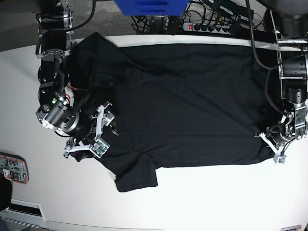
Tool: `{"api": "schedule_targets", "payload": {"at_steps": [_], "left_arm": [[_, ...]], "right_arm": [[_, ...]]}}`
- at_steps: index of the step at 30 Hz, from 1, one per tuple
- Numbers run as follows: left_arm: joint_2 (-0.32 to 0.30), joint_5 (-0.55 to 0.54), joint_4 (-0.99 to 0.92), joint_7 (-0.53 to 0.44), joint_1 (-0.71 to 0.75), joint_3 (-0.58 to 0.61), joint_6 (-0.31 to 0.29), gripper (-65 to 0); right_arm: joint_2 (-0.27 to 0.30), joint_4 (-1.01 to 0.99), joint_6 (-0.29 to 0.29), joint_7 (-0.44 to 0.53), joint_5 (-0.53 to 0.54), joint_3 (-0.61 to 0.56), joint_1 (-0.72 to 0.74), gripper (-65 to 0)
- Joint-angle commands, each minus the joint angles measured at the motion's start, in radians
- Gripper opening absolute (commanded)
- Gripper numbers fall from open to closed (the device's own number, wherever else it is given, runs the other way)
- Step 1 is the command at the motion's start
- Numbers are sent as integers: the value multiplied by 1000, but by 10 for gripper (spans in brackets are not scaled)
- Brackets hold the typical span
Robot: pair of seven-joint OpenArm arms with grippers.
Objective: Fold the T-shirt properly
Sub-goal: 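Grasp the hem corner with the right gripper and the side edge with the left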
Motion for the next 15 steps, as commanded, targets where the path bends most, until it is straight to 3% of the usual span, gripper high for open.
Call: {"api": "schedule_targets", "payload": {"at_steps": [1,3,10,15], "left_arm": [[-15,9,6,-17,-20,-2,3,-650],[-15,12,3,-63,-15,0,3,-650],[17,15,5,-68,-6,9,3,-650],[22,15,48,-73,19,9,3,-650]], "right_arm": [[7,16,-1,15,7,5,22,-172],[7,14,-1,14,7,5,22,-172],[7,-1,-2,17,7,5,35,-172],[-11,-214,-4,17,8,-36,229,-172]]}}
